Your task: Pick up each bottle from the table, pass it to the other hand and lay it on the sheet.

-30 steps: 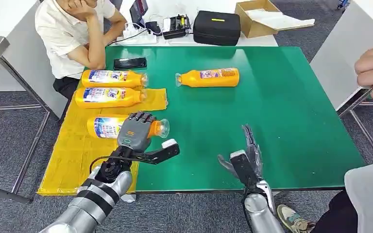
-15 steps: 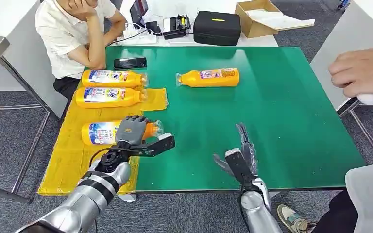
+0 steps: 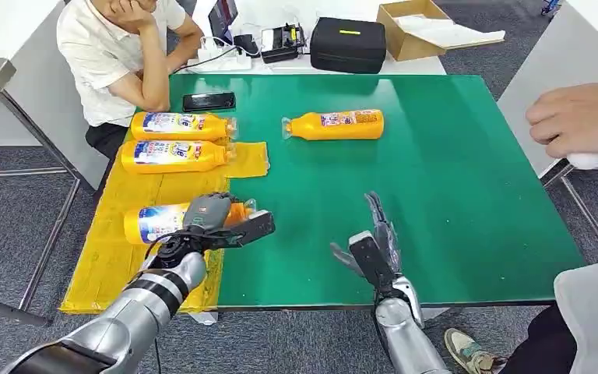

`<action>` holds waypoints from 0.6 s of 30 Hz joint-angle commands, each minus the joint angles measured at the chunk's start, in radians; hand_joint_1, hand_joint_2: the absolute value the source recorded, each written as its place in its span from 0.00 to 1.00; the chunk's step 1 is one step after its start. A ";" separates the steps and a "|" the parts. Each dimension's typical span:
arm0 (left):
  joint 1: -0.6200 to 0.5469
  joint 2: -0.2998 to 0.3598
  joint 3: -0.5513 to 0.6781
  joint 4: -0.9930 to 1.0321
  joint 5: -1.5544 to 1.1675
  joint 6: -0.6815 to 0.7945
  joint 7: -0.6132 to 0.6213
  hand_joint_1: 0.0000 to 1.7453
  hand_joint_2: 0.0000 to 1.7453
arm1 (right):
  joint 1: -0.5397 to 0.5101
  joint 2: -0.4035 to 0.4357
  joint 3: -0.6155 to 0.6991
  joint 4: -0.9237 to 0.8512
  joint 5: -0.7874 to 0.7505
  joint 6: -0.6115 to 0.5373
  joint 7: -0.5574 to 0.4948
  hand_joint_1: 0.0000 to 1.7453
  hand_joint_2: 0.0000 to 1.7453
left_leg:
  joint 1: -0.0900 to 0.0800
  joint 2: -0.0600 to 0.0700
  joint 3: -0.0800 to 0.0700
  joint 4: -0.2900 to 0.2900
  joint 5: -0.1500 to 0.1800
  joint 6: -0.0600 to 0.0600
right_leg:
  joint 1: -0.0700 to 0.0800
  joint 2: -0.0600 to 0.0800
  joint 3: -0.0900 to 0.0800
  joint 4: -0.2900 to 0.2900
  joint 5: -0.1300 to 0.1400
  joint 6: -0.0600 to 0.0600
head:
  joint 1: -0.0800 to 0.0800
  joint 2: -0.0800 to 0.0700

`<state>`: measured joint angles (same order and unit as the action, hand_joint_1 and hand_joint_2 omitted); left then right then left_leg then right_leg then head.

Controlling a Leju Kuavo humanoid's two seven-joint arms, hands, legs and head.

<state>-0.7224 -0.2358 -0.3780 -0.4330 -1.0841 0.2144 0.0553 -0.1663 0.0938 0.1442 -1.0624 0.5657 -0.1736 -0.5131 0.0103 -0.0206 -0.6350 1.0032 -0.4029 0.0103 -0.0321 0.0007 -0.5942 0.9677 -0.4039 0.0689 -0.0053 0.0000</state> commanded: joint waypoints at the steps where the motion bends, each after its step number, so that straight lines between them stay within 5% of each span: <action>1: -0.040 -0.007 0.038 0.106 0.010 -0.043 -0.028 0.00 1.00 | -0.059 -0.007 0.041 0.106 -0.017 0.001 -0.013 0.00 1.00 | 0.001 0.004 0.004 0.001 -0.002 0.000 | 0.002 0.002 0.003 0.000 -0.001 -0.003 | 0.000 0.000; 18: -0.022 0.004 0.025 0.106 0.002 -0.033 -0.050 0.00 1.00 | -0.061 -0.011 0.049 0.120 -0.034 -0.007 -0.023 0.00 1.00 | 0.000 0.003 0.003 0.000 -0.001 0.000 | 0.001 0.002 0.003 0.000 -0.001 -0.003 | 0.000 0.000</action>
<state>-0.7204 -0.2396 -0.3593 -0.3922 -1.0754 0.1820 0.0057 -0.1841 0.0958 0.1667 -1.0120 0.5341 -0.1789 -0.5325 0.0104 -0.0207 -0.6350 1.0032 -0.4028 0.0103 -0.0320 0.0006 -0.5939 0.9678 -0.4039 0.0689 -0.0053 0.0000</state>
